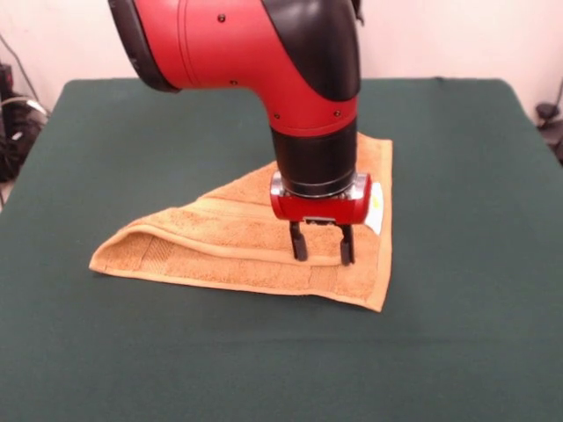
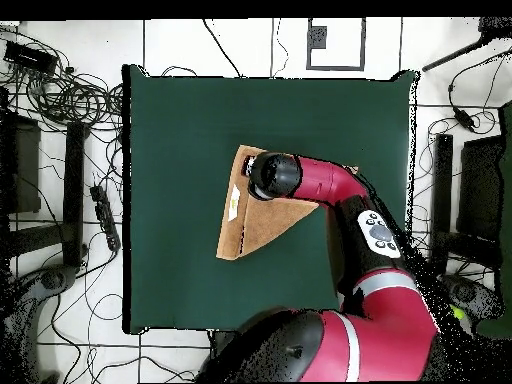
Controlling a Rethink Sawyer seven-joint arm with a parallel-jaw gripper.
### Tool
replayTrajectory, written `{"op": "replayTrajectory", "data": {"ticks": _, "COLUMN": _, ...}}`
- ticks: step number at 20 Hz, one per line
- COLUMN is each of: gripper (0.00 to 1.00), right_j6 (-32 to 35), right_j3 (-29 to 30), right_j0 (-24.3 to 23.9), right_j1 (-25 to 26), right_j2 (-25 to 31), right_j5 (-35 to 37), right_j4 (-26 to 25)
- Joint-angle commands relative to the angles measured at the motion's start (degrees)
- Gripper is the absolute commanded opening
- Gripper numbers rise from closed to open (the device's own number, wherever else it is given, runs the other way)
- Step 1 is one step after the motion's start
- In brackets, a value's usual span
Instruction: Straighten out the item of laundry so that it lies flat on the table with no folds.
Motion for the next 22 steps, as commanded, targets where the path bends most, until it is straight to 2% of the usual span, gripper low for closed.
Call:
{"op": "replayTrajectory", "data": {"ticks": 1, "gripper": 1.00, "right_j6": 7.2, "right_j3": -2.7, "right_j0": 1.6, "right_j1": 7.0, "right_j2": -0.4, "right_j5": -1.3, "right_j4": 1.0}}
{"op": "replayTrajectory", "data": {"ticks": 12, "gripper": 1.00, "right_j6": 6.0, "right_j3": -2.7, "right_j0": 1.2, "right_j1": 6.6, "right_j2": -0.2, "right_j5": -0.1, "right_j4": 1.0}}
{"op": "replayTrajectory", "data": {"ticks": 22, "gripper": 1.00, "right_j6": 2.8, "right_j3": -1.4, "right_j0": -1.5, "right_j1": 5.8, "right_j2": 1.7, "right_j5": 2.1, "right_j4": 1.4}}
